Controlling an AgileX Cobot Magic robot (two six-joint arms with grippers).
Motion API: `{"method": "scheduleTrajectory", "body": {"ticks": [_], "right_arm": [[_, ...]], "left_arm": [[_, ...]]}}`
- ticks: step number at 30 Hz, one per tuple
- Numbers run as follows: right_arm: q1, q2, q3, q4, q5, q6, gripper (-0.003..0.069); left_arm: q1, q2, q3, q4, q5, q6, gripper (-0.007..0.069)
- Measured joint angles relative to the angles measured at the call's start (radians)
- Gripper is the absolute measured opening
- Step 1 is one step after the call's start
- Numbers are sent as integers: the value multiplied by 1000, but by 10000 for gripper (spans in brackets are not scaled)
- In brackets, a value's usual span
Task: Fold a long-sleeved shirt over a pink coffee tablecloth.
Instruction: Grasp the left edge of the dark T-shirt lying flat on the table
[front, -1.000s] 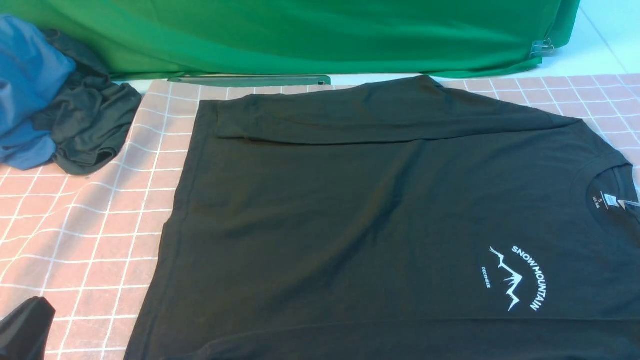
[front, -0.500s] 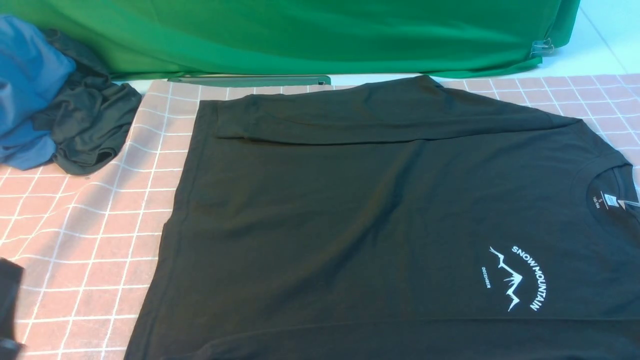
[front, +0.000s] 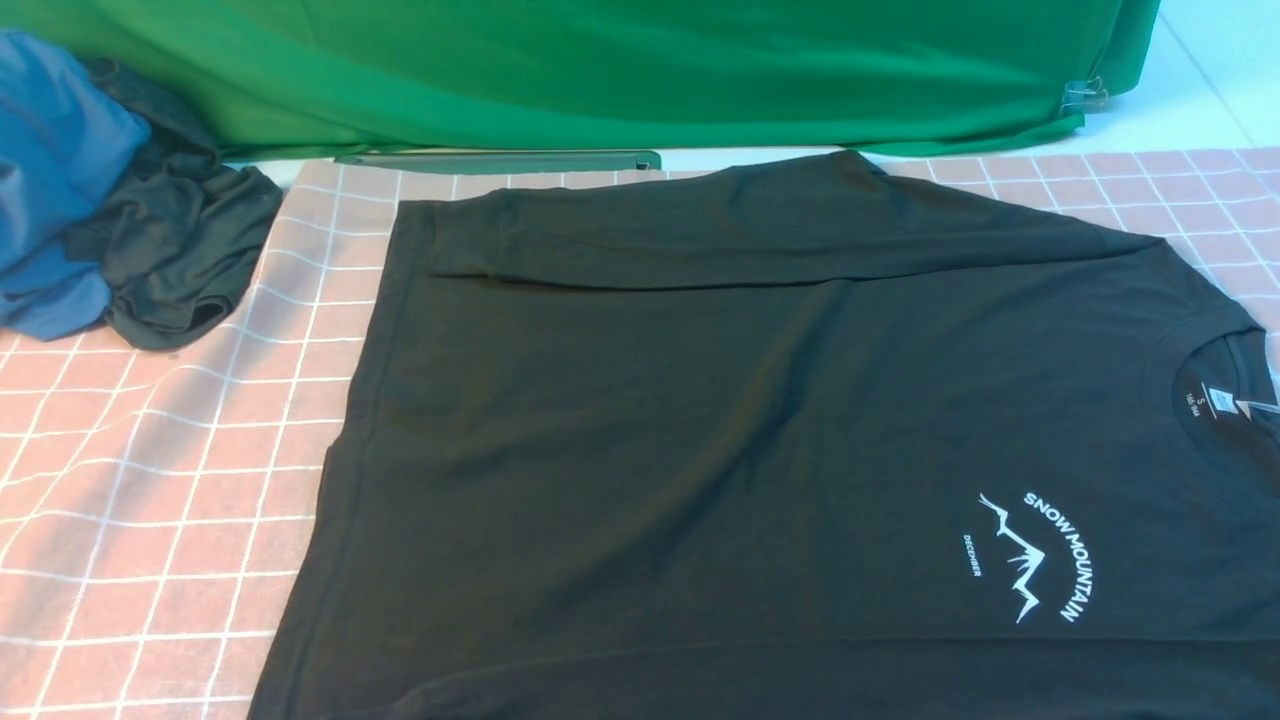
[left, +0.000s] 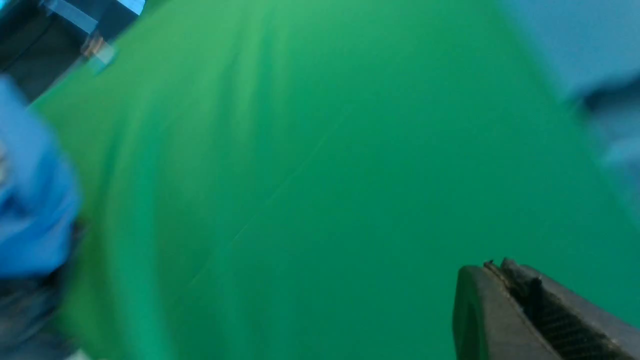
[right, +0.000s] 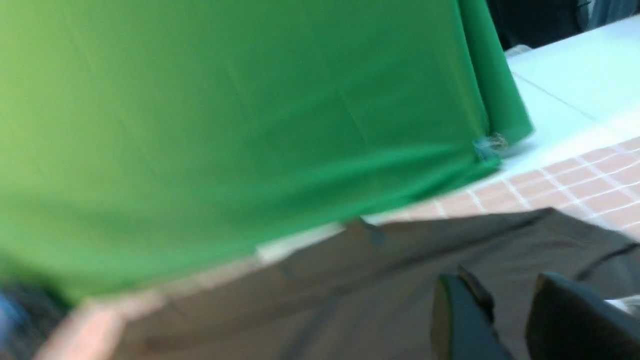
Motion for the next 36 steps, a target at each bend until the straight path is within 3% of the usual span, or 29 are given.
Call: {"method": "scheduleTrajectory", "body": {"ticks": [2, 8, 12, 14, 15, 19, 21, 23, 29, 33, 34, 36], "right_arm": [[0, 0, 0, 3, -15, 36, 242], [0, 0, 0, 7, -63, 99, 242], [0, 0, 0, 7, -130, 131, 242], [0, 0, -17, 7, -182, 162, 237], [1, 0, -22, 7, -179, 163, 237], [23, 79, -278, 7, 105, 49, 116], [31, 167, -410, 7, 270, -77, 52], [35, 266, -537, 6, 465, -190, 41], [35, 603, -821, -13, 928, -374, 39], [35, 760, -838, 4, 1026, -426, 39], [35, 825, -838, 46, 1046, -475, 39], [35, 872, -836, 104, 1049, -522, 39]], "left_arm": [[0, 0, 0, 19, -20, -46, 13], [0, 66, -154, 410, 126, -260, 13], [0, 169, -310, 510, 300, -349, 13], [0, 294, -458, 526, 545, -356, 13], [0, 293, -469, 526, 566, -356, 13], [0, 597, -682, 461, 1113, -134, 13], [0, 746, -733, 403, 1292, -22, 13], [0, 885, -764, 346, 1431, 77, 13], [-32, 1116, -742, 308, 1536, 156, 12], [-143, 1127, -694, 297, 1487, 154, 11], [-231, 1130, -656, 288, 1449, 118, 11], [-312, 1138, -629, 284, 1416, 85, 11]]}}
